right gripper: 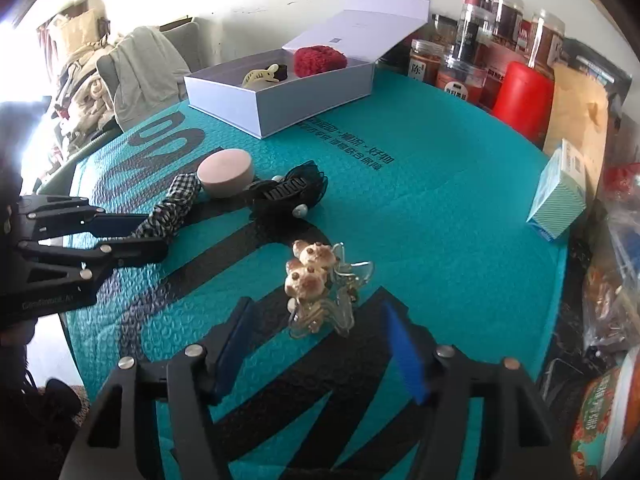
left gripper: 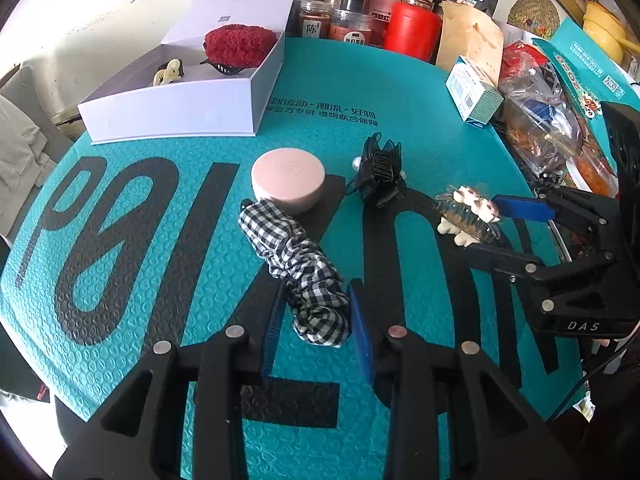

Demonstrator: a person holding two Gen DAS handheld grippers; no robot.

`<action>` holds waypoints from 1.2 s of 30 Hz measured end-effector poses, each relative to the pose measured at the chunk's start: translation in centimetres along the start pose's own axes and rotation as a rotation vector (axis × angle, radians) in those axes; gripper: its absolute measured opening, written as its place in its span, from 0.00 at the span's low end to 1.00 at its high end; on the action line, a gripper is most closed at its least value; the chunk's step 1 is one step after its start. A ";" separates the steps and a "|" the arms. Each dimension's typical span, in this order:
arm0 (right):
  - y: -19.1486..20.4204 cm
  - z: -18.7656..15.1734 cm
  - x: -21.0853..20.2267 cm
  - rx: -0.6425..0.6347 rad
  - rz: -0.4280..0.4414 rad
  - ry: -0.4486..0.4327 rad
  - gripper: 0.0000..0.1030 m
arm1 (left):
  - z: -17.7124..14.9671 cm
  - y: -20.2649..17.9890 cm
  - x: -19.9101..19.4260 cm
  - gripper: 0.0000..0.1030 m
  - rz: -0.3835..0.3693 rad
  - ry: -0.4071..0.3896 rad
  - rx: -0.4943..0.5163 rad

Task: Organize objects
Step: 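Lift and carry the gingham scrunchie and gold flower clip with both grippers to the box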

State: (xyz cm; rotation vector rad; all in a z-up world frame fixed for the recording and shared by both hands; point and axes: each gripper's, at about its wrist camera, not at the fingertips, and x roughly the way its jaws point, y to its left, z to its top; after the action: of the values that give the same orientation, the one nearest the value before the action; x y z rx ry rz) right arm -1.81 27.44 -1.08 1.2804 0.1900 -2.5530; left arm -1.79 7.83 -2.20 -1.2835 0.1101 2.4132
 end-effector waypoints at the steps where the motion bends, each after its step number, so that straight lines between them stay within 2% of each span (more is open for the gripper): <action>1: -0.1 0.1 0.2 0.010 0.005 0.002 0.64 | 0.1 -0.1 0.1 0.30 0.001 0.001 0.001; 9: -0.4 0.9 1.2 0.025 -0.004 0.003 0.64 | 0.8 0.3 1.1 0.38 -0.012 0.026 -0.042; 19: -1.0 0.9 2.1 0.049 0.010 0.013 0.64 | 1.6 0.9 2.0 0.39 0.000 0.020 -0.093; 22: -0.8 0.8 2.2 0.041 -0.005 0.002 0.56 | 1.8 1.1 2.2 0.39 0.002 0.013 -0.104; 23: -0.9 0.7 2.2 0.038 -0.015 0.000 0.51 | 1.8 1.1 2.3 0.38 0.003 0.012 -0.106; 25: -1.0 0.7 2.1 0.049 -0.012 -0.005 0.38 | 1.7 1.0 2.3 0.32 0.024 -0.001 -0.104; 26: -1.1 0.7 2.1 0.052 -0.011 -0.005 0.38 | 1.6 1.0 2.3 0.27 0.043 -0.004 -0.097; 29: -1.1 0.6 2.1 0.053 -0.014 -0.007 0.38 | 1.5 1.0 2.1 0.24 0.052 -0.010 -0.092; 36: -1.0 0.8 1.8 0.059 -0.006 0.005 0.38 | 1.2 0.8 1.0 0.23 0.048 -0.010 -0.084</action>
State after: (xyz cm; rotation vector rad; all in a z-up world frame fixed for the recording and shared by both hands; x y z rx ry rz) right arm -3.76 27.86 -2.05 1.3091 0.1201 -2.5794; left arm -3.55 7.72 -2.38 -1.3187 0.0380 2.4890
